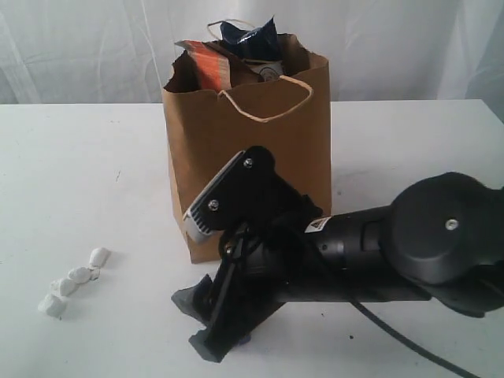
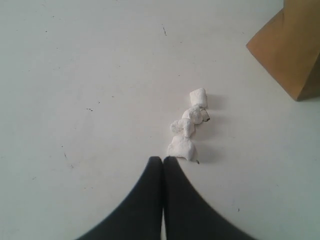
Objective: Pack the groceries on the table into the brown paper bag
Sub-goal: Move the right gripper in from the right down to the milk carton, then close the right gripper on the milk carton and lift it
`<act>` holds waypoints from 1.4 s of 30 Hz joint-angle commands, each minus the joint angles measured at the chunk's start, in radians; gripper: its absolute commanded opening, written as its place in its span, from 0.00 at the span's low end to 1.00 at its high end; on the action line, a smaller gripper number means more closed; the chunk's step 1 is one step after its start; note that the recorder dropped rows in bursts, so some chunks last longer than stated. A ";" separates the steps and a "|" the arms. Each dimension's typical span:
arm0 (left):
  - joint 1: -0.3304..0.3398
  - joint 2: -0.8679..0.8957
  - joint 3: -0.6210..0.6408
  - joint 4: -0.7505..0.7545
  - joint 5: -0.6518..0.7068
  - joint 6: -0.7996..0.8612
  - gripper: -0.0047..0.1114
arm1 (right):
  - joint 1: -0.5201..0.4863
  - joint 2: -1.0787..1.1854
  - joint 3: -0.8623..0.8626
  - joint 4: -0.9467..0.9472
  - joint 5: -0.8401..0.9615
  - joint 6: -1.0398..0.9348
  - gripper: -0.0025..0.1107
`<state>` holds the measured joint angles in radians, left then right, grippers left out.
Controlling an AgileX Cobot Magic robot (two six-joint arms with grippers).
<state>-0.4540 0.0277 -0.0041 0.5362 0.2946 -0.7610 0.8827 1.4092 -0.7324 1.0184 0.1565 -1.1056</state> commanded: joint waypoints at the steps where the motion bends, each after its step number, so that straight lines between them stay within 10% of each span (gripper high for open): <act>1: 0.004 0.002 0.004 -0.005 0.005 -0.003 0.04 | 0.007 0.073 -0.014 0.027 -0.078 0.047 0.70; 9: 0.004 0.002 0.004 -0.005 0.003 -0.003 0.04 | 0.007 0.171 -0.014 0.027 -0.092 0.189 0.65; 15: 0.004 0.002 0.004 -0.005 0.003 -0.003 0.04 | 0.007 0.163 -0.014 0.021 -0.032 0.275 0.22; 21: 0.004 0.002 0.004 -0.005 -0.002 -0.003 0.04 | 0.007 0.150 -0.014 0.020 0.001 0.275 0.02; 42: 0.004 0.002 0.004 -0.005 -0.008 -0.003 0.04 | -0.062 -0.159 -0.018 0.020 -0.026 0.375 0.02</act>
<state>-0.4540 0.0277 -0.0041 0.5362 0.2913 -0.7610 0.8504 1.3130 -0.7453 1.0385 0.1298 -0.7742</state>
